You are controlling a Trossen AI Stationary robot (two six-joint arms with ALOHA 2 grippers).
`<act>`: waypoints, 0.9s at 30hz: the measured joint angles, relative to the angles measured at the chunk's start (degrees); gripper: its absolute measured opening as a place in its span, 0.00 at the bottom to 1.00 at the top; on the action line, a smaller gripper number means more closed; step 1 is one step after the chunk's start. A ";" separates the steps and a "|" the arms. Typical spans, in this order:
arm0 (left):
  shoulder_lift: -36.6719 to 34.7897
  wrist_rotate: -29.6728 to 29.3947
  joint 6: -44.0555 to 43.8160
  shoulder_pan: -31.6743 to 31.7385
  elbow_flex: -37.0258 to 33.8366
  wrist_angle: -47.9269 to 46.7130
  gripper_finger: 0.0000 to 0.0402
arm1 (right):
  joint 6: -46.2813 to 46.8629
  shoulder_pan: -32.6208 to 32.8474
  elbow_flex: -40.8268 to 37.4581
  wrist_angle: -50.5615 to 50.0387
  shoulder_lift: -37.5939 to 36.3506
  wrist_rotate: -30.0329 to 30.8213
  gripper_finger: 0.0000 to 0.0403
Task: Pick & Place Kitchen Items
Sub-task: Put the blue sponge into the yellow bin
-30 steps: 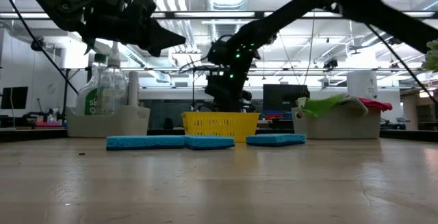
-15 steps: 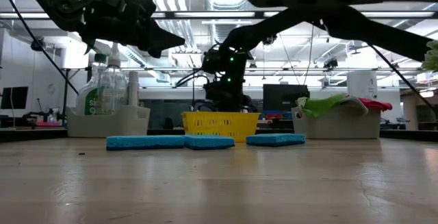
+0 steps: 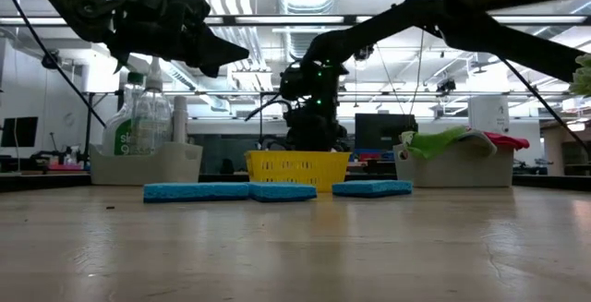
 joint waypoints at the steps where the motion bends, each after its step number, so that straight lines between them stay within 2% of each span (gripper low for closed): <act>1: 0.00 0.00 0.00 0.00 0.00 0.00 0.00 | -0.17 -0.18 0.00 -1.01 -0.02 0.56 0.04; 14: -0.37 1.51 -1.11 0.00 0.00 -0.03 0.00 | -8.58 -1.46 -0.11 -2.68 2.73 0.39 0.04; 17: -0.37 1.49 -1.11 0.00 0.00 -0.07 0.00 | -12.56 -1.20 -0.11 -3.05 2.73 -2.88 0.04; 22: -0.38 1.51 -1.07 0.00 0.00 -0.26 0.00 | -15.88 -0.74 0.11 -2.97 2.66 -2.89 0.04; 27: -0.37 1.49 -0.92 0.00 0.00 -0.44 0.00 | -20.59 -0.44 0.20 -2.84 1.03 -8.19 0.04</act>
